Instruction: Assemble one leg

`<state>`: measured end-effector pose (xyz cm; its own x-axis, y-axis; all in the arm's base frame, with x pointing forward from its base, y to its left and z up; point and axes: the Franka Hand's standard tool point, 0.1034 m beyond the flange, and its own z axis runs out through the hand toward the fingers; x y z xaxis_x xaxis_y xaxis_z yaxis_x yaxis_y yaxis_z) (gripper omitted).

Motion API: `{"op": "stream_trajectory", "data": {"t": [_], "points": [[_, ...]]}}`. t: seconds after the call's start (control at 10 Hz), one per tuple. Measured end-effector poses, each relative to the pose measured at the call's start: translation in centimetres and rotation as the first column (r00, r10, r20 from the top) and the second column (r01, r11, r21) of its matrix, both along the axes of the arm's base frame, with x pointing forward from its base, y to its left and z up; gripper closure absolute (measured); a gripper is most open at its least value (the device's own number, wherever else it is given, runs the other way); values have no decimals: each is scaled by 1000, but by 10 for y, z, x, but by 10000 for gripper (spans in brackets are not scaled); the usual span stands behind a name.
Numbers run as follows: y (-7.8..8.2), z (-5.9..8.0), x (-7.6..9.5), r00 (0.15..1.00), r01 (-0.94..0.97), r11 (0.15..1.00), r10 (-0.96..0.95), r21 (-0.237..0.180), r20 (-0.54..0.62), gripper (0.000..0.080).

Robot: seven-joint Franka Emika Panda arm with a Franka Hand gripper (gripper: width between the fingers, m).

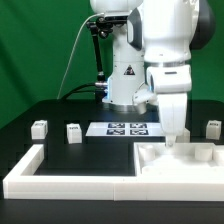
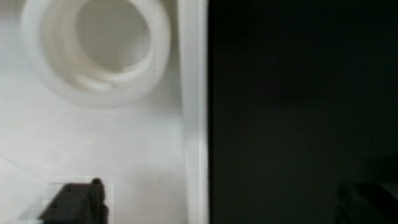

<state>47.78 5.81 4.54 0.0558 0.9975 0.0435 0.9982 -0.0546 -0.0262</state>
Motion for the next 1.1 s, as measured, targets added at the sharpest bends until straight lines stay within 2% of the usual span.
{"op": "stream_trajectory", "data": {"t": [0.1,0.2,0.5,0.7,0.9,1.0,1.1], "points": [[1,10,-6,1000,19,1000,-19,-7,9,151],[1,12,-11,999,46,999,-46,-10,7,151],[1,8,-11,992,125,992,-125,-9,-3,151],[2,8,-12,939,345,939,-345,-14,-13,151],[4,3,-22,792,610,792,-610,-18,-32,151],[8,2,-24,709,705,710,-705,-11,-30,151],[12,3,-22,669,743,669,-743,-1,-23,151]]}}
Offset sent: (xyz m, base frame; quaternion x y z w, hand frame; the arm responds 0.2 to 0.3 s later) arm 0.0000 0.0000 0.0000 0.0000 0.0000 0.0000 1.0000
